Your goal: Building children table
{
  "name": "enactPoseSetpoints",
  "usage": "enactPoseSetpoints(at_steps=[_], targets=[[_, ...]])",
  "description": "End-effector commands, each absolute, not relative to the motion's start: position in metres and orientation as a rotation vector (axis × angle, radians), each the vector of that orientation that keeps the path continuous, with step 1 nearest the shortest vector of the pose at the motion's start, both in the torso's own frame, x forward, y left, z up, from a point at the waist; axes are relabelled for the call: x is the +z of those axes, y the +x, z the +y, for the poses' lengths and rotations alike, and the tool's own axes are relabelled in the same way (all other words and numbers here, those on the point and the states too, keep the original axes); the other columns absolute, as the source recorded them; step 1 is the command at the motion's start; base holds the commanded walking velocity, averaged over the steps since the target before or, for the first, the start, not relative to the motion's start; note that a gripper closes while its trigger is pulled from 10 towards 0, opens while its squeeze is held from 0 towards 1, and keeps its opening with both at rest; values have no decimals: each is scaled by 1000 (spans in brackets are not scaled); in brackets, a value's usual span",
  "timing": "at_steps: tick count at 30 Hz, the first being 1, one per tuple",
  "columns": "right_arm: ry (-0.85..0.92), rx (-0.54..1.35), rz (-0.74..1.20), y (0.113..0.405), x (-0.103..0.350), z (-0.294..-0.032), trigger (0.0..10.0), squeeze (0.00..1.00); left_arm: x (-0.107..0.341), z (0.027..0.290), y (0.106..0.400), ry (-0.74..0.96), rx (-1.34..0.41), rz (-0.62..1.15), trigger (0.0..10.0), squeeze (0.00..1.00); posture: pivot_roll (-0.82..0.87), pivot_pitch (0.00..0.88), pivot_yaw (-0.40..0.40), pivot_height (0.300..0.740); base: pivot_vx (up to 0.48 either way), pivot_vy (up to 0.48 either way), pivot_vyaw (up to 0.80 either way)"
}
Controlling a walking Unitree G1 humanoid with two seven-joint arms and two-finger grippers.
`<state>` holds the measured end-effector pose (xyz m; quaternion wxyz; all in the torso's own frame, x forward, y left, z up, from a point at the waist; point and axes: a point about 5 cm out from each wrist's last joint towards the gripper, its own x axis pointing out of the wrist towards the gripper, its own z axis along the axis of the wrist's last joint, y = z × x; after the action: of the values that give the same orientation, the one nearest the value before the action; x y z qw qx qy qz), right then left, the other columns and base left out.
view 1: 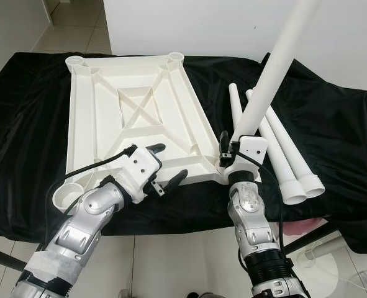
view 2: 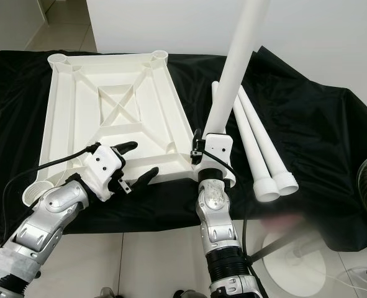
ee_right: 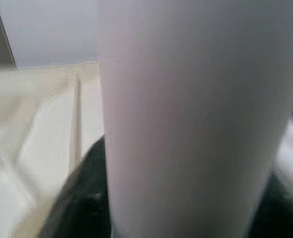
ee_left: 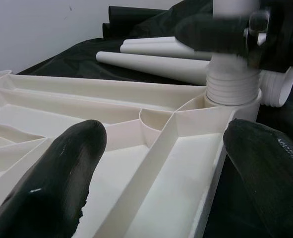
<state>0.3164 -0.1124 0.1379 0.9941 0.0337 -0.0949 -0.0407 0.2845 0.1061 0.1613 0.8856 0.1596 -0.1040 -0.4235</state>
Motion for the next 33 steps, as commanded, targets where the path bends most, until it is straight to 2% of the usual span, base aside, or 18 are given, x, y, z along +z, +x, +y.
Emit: enactPoseSetpoints(at_steps=[1, 8, 9, 13, 14, 16, 20, 29, 30, 31, 32, 33], targets=[[93, -78, -86, 310, 111, -118, 10000, 1000, 157, 105, 282, 343, -944, -199, 10000, 0, 44, 105, -35, 740, 0, 0, 0], [105, 4, -147, 310, 120, -119, 10000, 1000, 156, 104, 281, 337, -947, -196, 10000, 0, 44, 102, -37, 740, 0, 0, 0], [99, 31, -163, 311, 123, -122, 10000, 608, 156, 103, 281, 337, -951, -196, 10000, 0, 43, 101, -39, 740, 0, 0, 0], [99, 31, -163, 311, 123, -122, 10000, 608, 156, 103, 281, 337, -951, -196, 10000, 0, 43, 101, -39, 740, 0, 0, 0], [98, 55, -173, 312, 126, -126, 10000, 0, 155, 102, 280, 336, -953, -196, 10000, 0, 42, 98, -40, 740, 0, 0, 0], [98, 55, -173, 312, 126, -126, 10000, 0, 155, 102, 280, 336, -953, -196, 10000, 0, 42, 98, -40, 740, 0, 0, 0], [18, 163, -279, 321, 149, -144, 10000, 0, 157, 99, 282, 333, -960, -207, 10000, 0, 36, 84, -36, 740, 0, 0, 0], [-41, 311, -378, 325, 173, -150, 10000, 0, 157, 98, 283, 336, -965, -209, 10000, 0, 36, 79, -31, 740, 0, 0, 0], [-34, 332, -380, 326, 176, -152, 8667, 0, 157, 99, 283, 334, -965, -209, 10000, 0, 35, 80, -30, 740, 0, 0, 0], [-34, 332, -380, 326, 176, -152, 8667, 0, 157, 99, 283, 334, -965, -209, 10000, 0, 35, 80, -30, 740, 0, 0, 0], [-29, 351, -376, 327, 178, -154, 0, 0, 158, 99, 283, 333, -965, -209, 10000, 0, 35, 81, -31, 740, 0, 0, 0], [-26, 370, -376, 329, 180, -156, 0, 0, 158, 98, 284, 333, -964, -210, 10000, 0, 35, 83, -32, 740, 0, 0, 0]])
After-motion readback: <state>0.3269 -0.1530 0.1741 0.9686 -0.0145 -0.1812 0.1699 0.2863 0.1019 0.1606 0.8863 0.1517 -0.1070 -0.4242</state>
